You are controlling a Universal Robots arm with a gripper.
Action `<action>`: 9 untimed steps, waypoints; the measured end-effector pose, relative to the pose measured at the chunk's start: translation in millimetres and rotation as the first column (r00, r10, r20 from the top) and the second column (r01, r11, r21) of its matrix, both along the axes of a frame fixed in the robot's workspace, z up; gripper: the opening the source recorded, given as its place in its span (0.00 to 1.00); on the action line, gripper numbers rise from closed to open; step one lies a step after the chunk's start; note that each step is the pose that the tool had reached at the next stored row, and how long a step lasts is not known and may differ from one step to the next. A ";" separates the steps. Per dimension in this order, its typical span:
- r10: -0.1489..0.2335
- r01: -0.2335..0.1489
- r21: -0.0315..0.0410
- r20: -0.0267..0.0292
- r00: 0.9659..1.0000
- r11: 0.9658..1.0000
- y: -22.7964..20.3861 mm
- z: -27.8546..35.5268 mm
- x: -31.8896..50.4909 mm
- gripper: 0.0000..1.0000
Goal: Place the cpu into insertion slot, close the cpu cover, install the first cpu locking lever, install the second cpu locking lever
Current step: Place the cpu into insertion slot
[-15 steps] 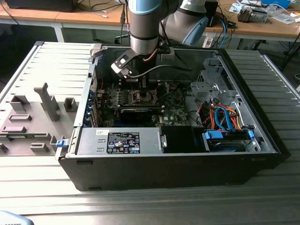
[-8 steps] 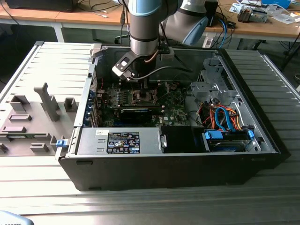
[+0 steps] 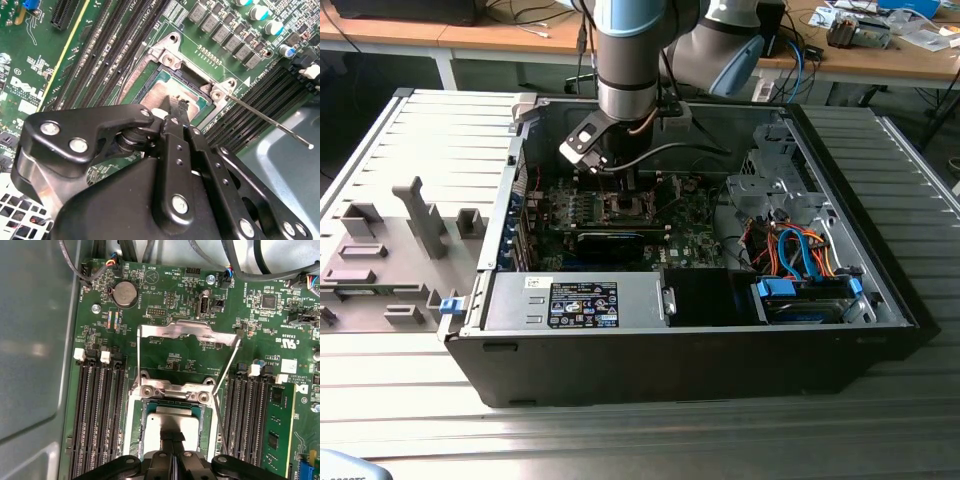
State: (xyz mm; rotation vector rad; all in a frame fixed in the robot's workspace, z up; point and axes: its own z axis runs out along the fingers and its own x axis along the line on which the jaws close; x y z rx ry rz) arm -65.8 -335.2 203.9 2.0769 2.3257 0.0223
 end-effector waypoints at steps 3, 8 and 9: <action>0.000 0.000 0.000 0.000 1.000 1.000 0.1 -0.3 0.7 0.11; 0.000 0.000 0.001 0.001 1.000 1.000 0.2 7.2 2.0 0.11; 0.000 0.000 0.001 0.001 1.000 1.000 0.2 9.9 2.1 0.11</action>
